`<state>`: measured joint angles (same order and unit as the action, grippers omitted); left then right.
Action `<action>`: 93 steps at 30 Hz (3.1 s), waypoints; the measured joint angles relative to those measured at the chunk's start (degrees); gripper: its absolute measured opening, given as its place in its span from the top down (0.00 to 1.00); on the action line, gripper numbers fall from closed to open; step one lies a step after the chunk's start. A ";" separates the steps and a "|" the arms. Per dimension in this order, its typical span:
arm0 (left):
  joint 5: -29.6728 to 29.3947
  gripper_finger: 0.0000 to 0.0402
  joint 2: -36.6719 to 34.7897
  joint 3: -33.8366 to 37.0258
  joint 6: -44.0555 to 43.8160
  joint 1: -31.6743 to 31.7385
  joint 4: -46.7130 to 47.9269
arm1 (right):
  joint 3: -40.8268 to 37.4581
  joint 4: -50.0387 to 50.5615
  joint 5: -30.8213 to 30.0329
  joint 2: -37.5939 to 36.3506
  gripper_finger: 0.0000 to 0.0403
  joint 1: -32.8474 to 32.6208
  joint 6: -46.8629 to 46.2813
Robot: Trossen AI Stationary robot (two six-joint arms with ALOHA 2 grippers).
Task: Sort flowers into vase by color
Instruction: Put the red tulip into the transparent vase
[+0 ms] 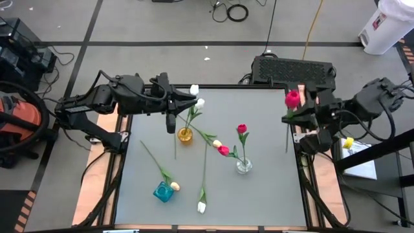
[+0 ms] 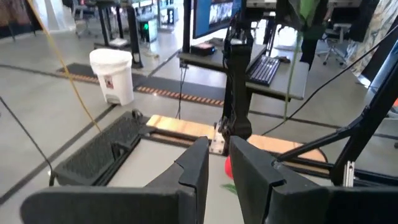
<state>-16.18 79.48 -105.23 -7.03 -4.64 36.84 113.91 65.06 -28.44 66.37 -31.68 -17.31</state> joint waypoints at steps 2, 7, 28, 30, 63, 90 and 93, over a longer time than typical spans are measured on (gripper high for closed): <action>-0.05 0.82 0.00 0.00 -0.72 0.00 0.98 | 0.00 3.17 -3.27 -1.41 1.00 -1.75 -2.29; -0.25 0.82 0.00 0.00 -3.19 0.00 3.56 | 0.00 7.95 -9.24 -5.49 1.00 -4.94 -5.91; -19.55 0.82 -0.40 0.00 -8.97 0.94 23.17 | -9.17 15.95 -15.30 -23.43 1.00 -5.17 -2.99; -20.70 0.82 -1.01 0.00 -11.90 1.27 26.29 | -14.36 12.97 -15.32 -27.06 1.00 -5.19 -3.31; -33.56 0.82 -31.06 23.48 -28.70 1.09 38.61 | -67.06 -55.86 -10.74 -33.54 1.00 -5.19 3.05; -24.12 0.82 -35.06 51.82 -20.76 1.09 -12.39 | -67.04 -67.07 -23.05 -17.46 1.00 -5.01 4.95; -23.15 0.82 -35.06 51.82 -17.86 1.09 -17.97 | -67.04 -67.02 -23.87 -16.61 1.00 -5.01 4.37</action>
<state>-39.33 44.42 -53.41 -24.89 -3.55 18.87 46.87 -1.96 -52.31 49.76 -36.69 -12.94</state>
